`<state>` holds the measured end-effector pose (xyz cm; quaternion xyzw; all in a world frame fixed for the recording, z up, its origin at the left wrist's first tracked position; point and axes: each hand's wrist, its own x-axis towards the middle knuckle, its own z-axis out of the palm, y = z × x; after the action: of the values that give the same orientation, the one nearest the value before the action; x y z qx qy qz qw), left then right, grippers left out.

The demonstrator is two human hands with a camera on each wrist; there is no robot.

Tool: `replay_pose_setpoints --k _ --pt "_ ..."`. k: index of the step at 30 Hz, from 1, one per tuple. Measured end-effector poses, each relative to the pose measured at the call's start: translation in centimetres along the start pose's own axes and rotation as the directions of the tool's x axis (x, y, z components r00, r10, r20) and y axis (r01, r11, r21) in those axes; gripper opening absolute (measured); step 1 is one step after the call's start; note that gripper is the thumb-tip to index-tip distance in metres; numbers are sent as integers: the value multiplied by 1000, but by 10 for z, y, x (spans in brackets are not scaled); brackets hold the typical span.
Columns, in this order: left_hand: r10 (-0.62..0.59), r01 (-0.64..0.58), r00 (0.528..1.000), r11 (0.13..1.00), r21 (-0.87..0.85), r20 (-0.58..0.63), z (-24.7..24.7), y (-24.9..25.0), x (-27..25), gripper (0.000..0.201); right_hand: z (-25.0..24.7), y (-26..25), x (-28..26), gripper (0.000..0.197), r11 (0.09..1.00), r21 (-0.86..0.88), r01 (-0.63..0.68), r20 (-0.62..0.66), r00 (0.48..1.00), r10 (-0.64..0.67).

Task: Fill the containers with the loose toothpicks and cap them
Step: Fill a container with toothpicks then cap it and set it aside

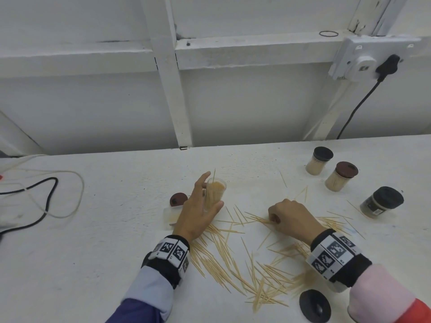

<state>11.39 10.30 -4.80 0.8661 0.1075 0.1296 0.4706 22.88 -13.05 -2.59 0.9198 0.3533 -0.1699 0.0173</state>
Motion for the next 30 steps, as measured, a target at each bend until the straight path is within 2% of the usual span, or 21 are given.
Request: replay_pose_setpoints --k 5,9,17,21,24,30 --pt "112 -112 994 993 49 -7 0 -2 1 66 -2 -7 0 25 999 -42 -31 7 999 31" --pt "139 -136 989 989 64 -46 0 -2 0 56 -5 -16 2 20 993 -106 -50 9 999 51" --pt "58 -57 998 998 22 -35 -1 0 0 67 -9 -21 3 20 992 -92 -89 3 996 90" --pt "84 -83 996 996 38 -30 -1 2 0 77 -9 -22 3 19 990 -98 -99 0 995 99" --pt "111 -110 994 992 66 -8 -2 1 0 84 -10 -23 2 27 991 -87 -97 6 995 98" --pt "172 -171 985 976 132 4 -1 -4 2 65 -15 -24 1 20 994 -65 -83 3 996 84"
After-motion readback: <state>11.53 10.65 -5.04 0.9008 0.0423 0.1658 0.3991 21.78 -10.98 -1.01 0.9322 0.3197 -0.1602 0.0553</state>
